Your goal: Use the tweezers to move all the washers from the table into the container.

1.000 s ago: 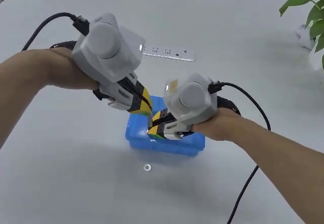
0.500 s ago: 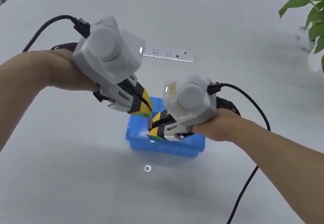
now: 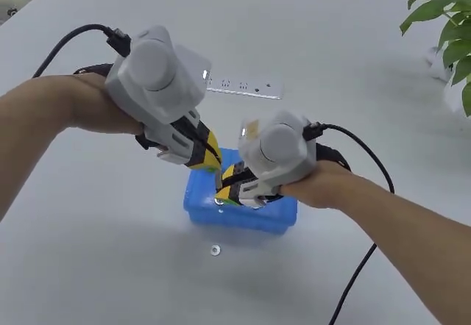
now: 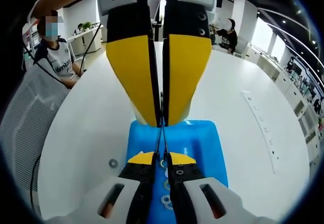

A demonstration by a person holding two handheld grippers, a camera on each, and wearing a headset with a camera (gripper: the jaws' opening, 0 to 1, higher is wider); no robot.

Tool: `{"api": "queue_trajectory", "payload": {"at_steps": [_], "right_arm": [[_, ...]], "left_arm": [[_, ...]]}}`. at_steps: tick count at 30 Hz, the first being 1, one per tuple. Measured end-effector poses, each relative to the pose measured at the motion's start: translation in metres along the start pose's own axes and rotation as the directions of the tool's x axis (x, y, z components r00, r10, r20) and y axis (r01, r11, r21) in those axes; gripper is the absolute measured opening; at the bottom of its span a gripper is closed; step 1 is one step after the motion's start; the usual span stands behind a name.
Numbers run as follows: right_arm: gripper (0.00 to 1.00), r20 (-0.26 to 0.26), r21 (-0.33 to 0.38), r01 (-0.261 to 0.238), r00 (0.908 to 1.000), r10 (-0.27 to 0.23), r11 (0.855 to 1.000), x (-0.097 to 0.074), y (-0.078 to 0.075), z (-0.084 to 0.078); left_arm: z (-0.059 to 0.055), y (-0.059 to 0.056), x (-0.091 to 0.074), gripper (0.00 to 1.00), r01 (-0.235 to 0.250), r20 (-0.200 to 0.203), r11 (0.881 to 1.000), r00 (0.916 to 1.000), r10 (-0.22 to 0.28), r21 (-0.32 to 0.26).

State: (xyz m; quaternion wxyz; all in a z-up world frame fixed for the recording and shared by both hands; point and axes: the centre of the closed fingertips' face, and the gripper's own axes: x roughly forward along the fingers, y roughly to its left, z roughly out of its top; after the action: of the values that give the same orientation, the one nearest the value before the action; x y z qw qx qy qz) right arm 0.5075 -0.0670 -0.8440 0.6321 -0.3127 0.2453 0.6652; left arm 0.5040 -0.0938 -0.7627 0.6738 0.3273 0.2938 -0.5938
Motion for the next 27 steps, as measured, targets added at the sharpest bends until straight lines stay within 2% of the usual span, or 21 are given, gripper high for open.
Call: {"api": "queue_trajectory", "payload": {"at_steps": [9, 18, 27], "right_arm": [[0.11, 0.015, -0.013, 0.022, 0.9997, -0.021, 1.000, -0.014, 0.004, 0.011], [0.11, 0.036, -0.014, 0.040, 0.9986, -0.039, 0.999, -0.028, 0.016, 0.024], [0.11, 0.031, -0.022, 0.046, 0.9985, -0.046, 0.999, -0.035, 0.031, 0.024]], "left_arm": [[0.012, -0.006, -0.012, 0.05, -0.010, 0.003, 1.000, 0.9999, 0.010, 0.010], [0.028, -0.018, -0.025, 0.05, -0.010, 0.024, 1.000, 0.9997, 0.009, 0.017], [0.031, -0.035, -0.027, 0.05, -0.001, 0.011, 1.000, 0.9999, 0.001, 0.027]]}}
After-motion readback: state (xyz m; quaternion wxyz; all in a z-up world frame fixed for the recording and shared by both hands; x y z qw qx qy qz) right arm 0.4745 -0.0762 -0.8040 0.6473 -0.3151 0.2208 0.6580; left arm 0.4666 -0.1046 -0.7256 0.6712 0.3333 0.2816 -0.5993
